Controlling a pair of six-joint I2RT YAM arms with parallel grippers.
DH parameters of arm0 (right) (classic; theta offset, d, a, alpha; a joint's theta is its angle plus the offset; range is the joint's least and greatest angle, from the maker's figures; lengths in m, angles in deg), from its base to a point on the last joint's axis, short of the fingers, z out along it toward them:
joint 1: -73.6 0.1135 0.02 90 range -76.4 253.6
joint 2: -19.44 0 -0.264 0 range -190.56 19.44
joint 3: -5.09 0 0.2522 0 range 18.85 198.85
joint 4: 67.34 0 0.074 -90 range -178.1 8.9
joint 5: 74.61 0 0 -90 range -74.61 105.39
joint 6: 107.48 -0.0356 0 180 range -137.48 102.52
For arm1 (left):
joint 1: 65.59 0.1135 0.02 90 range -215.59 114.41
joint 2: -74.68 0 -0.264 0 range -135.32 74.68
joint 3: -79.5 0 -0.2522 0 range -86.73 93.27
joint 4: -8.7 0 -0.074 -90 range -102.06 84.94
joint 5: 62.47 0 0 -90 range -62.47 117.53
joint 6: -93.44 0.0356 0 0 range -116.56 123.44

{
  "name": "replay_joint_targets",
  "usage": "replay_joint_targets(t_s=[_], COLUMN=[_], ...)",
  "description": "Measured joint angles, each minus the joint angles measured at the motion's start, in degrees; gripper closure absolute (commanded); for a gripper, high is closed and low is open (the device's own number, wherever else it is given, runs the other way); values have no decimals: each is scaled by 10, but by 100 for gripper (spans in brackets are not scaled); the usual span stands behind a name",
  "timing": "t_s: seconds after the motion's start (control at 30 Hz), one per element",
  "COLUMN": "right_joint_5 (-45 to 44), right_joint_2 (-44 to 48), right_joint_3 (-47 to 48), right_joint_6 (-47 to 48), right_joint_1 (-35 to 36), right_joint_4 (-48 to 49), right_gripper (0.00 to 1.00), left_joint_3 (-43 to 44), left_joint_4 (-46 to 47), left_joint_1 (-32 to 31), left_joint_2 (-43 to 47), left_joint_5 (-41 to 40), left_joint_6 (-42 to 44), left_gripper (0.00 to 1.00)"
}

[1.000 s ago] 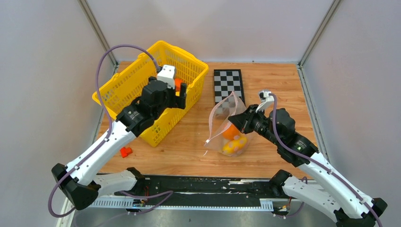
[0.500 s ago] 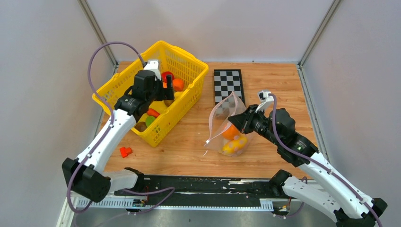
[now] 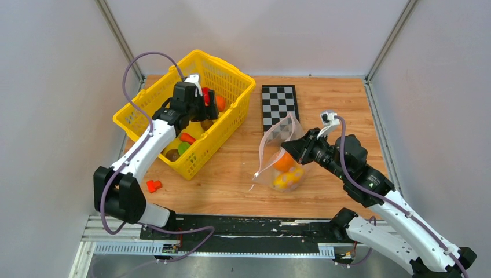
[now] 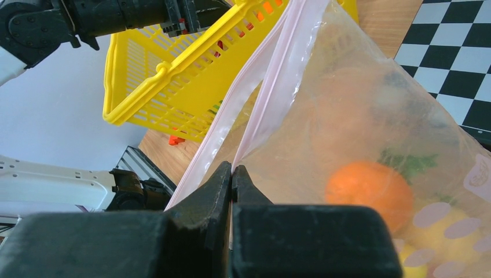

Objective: Place the food in the zip-top bag and seal the zipper
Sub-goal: Adjust the fake fruit in the bin.

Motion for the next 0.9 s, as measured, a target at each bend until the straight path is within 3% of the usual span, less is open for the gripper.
replay_joint_targets(t_s=[0.53,0.9], right_joint_5=[1,5], right_joint_2=[-2,-3], right_joint_3=[0,0], right_joint_6=[0,-3], right_joint_1=[0,0], right_joint_4=[0,0], right_gripper=[100,100], left_joint_3=[65,150], left_joint_4=[30,57], left_joint_1=[14,14], left_joint_2=[-170,-321], left_joint_5=[20,31], left_joint_6=[-13,-6], left_gripper=[0,13])
